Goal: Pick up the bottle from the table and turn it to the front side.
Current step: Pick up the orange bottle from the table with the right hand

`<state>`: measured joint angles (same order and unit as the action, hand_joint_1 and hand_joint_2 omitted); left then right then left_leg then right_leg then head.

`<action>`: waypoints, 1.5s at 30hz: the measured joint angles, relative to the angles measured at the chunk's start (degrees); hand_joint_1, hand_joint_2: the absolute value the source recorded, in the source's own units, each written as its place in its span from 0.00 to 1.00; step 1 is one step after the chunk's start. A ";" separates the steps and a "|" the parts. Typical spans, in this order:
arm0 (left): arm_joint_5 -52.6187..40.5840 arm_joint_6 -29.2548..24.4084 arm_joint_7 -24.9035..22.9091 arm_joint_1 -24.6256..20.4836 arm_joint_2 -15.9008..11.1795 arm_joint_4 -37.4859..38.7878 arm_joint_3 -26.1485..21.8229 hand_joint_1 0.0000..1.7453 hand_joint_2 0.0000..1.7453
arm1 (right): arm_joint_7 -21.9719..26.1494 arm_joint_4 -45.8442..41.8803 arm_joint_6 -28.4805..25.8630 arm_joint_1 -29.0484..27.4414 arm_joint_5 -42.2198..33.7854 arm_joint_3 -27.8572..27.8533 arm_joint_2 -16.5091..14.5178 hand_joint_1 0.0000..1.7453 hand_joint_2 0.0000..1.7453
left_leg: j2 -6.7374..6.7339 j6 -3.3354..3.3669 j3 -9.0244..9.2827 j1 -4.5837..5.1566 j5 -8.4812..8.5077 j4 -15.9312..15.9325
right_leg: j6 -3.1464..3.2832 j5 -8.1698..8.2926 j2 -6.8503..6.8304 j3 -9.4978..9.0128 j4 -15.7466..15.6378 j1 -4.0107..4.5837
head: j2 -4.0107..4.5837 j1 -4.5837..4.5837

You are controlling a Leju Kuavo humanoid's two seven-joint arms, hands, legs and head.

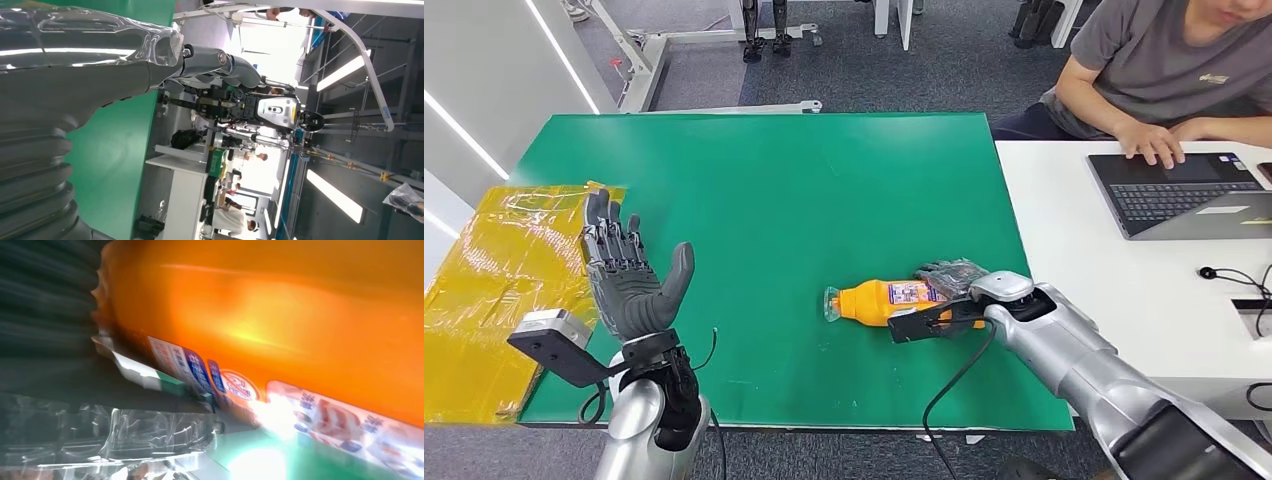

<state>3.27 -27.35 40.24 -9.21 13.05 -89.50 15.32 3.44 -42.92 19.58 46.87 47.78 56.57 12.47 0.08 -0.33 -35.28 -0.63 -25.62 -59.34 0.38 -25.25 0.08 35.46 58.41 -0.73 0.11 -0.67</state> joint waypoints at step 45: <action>-1.19 0.29 0.00 1.38 0.46 -0.18 0.05 0.00 1.00 | 6.13 -10.37 -44.12 -11.91 -13.98 -18.24 -9.06 1.00 1.00 | 0.01 0.00 -0.03 -0.01 0.00 0.05 | -0.03 -0.04 -0.02 0.00 0.03 0.01 | 0.00 -0.01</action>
<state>2.08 -27.06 40.24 -7.83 13.51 -89.68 15.37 9.57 -53.29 -24.54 34.96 33.81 38.33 3.41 0.09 -0.33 -35.31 -0.64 -25.63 -59.29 0.35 -25.29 0.07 35.46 58.44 -0.72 0.11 -0.68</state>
